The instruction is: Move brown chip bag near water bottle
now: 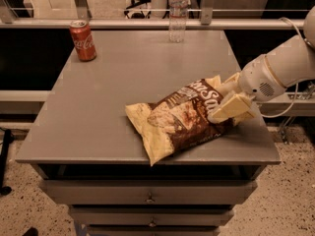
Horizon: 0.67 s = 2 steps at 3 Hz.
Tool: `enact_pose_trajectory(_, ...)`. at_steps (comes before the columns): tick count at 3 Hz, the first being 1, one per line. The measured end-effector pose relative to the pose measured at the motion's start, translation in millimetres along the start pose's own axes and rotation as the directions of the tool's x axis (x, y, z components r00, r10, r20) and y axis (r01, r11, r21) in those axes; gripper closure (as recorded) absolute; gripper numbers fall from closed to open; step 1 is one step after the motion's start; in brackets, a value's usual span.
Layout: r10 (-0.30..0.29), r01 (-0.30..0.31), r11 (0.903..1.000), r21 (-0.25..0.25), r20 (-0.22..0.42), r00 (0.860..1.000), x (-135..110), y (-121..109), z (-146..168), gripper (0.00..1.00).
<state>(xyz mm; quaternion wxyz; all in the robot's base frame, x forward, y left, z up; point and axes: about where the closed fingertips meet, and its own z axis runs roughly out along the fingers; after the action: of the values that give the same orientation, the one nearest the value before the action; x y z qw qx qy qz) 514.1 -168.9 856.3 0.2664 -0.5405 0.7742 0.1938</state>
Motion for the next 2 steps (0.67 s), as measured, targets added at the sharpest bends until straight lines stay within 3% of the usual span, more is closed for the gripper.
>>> enact_pose_trajectory(1, 0.016, -0.016, 0.9998, 0.006, 0.011, 1.0, 0.9, -4.7, 0.7, 0.7)
enact_pose_trajectory(2, 0.008, -0.009, 0.9984, 0.055, 0.013, 1.0, -4.1, -18.9, -18.8, 0.93)
